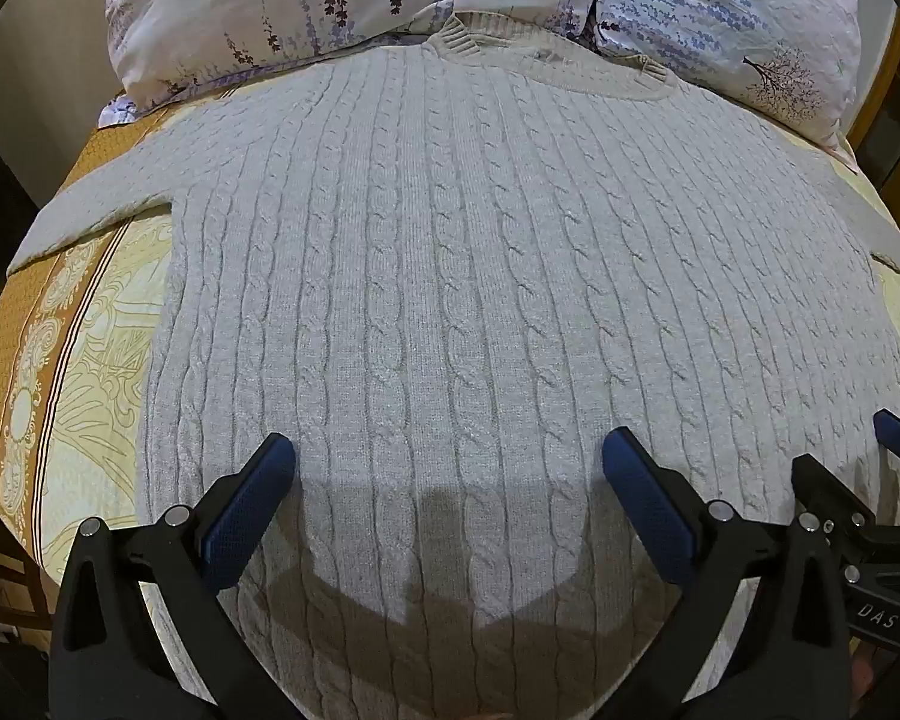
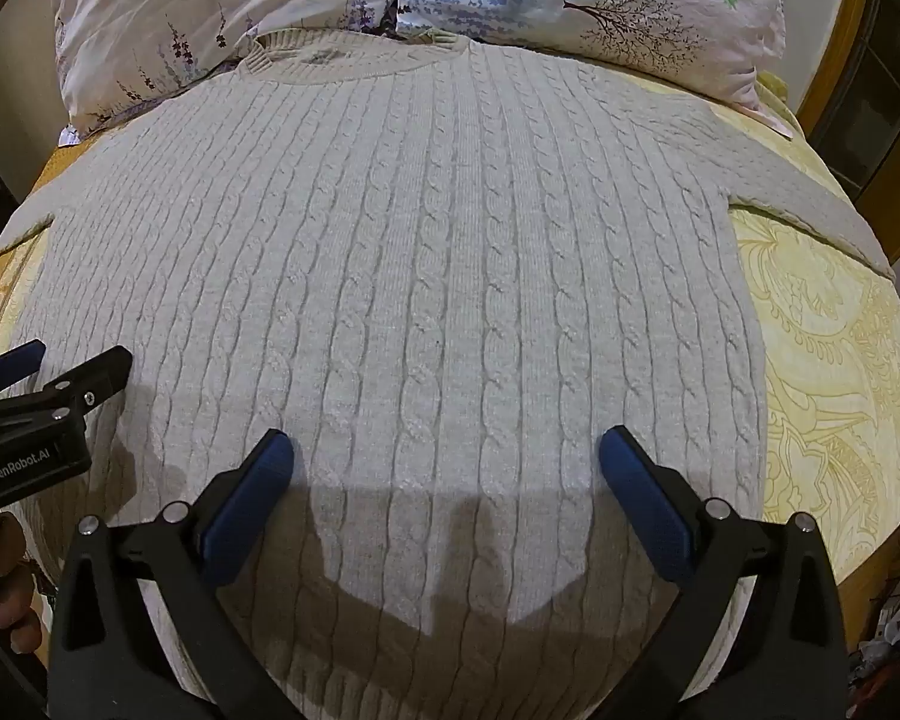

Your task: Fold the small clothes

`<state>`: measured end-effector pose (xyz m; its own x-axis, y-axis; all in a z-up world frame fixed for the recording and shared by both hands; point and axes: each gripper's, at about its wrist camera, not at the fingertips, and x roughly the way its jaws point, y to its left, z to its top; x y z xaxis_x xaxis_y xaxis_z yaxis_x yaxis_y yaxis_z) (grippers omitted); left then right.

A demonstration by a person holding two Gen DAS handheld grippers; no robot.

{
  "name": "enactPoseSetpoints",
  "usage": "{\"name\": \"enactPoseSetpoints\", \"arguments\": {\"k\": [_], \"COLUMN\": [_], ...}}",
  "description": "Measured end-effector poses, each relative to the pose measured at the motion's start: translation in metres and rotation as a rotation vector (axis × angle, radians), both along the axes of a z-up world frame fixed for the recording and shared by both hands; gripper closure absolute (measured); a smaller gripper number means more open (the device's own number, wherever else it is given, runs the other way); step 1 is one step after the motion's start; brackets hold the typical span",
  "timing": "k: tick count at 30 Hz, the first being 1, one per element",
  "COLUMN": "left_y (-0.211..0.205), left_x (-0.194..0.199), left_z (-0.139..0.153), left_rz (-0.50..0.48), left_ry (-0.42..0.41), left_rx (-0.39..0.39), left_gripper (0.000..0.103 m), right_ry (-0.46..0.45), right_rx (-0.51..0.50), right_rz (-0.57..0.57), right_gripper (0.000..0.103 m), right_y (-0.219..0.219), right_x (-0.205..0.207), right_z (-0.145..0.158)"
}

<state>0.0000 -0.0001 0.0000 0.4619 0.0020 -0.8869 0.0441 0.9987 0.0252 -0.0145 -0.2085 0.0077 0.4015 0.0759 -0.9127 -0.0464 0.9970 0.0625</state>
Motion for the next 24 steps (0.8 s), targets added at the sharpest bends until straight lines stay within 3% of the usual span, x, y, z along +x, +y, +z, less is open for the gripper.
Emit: {"name": "enactPoseSetpoints", "arguments": {"k": [24], "left_y": [0.0000], "left_x": [0.0000], "left_z": [0.0001], "left_rz": [0.000], "left_ry": [-0.002], "left_rx": [-0.001], "left_gripper": [0.001], "right_ry": [-0.003], "right_rx": [0.000], "right_rz": [0.000], "right_gripper": [0.002], "right_y": [0.0000], "right_x": [-0.0004], "right_z": [0.0000]}}
